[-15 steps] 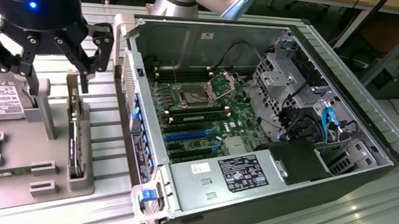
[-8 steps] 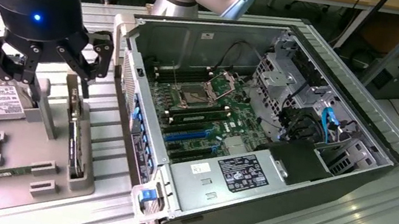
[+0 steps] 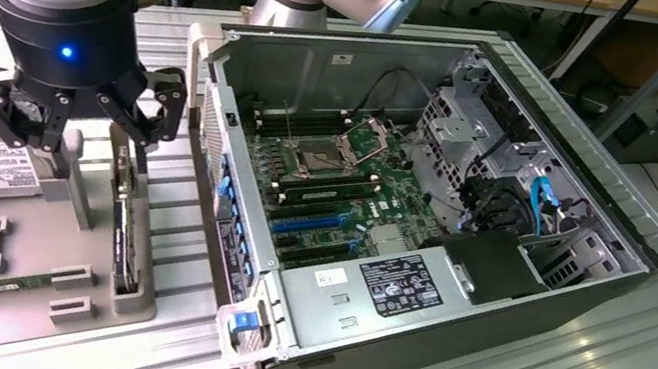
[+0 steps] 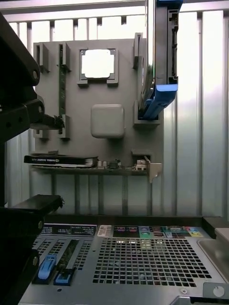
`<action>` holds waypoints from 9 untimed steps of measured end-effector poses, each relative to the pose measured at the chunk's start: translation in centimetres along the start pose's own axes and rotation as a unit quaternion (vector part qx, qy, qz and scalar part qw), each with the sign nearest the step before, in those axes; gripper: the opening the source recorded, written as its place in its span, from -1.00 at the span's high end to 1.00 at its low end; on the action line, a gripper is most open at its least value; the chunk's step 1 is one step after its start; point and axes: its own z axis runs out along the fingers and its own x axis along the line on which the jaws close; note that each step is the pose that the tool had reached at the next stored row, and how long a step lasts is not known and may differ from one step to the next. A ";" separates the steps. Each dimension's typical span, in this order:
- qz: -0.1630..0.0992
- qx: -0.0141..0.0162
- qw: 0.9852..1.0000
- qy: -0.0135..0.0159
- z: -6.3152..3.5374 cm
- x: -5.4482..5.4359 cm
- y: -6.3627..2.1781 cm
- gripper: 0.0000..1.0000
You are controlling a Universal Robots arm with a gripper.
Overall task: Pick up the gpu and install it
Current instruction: 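Pick up the gpu and move the gpu toward the slot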
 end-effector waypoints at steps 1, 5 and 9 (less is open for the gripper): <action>0.000 0.000 1.000 0.000 0.16 0.0 0.00 -0.33; 0.000 0.000 1.000 0.000 0.88 0.0 0.01 -0.33; 0.000 0.000 1.000 0.000 1.62 0.0 0.07 -0.33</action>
